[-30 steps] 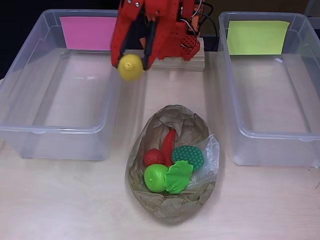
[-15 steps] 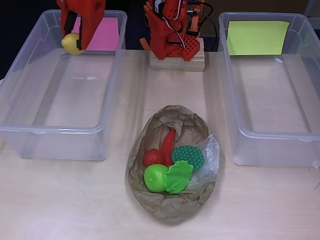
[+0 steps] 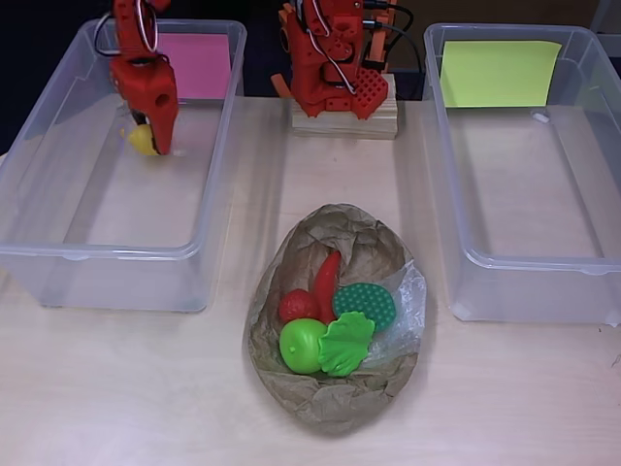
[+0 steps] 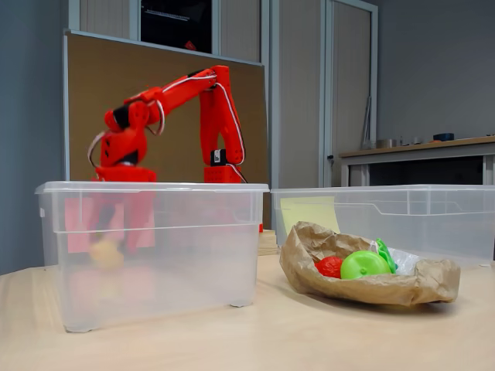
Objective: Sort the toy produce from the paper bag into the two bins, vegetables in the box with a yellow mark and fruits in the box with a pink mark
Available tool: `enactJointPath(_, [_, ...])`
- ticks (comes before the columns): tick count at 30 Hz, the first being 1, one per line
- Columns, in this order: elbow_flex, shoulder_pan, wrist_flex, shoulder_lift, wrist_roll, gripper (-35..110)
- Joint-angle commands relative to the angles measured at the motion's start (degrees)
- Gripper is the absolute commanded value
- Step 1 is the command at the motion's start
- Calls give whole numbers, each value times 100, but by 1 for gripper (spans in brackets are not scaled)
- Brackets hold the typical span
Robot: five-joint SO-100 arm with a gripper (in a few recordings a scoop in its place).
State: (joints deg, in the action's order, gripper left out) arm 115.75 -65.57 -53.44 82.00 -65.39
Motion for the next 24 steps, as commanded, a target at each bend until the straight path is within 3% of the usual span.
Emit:
enactJointPath(1, [193,-35,123,44,-132,39])
enactJointPath(13, [-413,844,-1723,1951,492,68])
enactJointPath(24, [-773,2593,-2408,3647,1125,55])
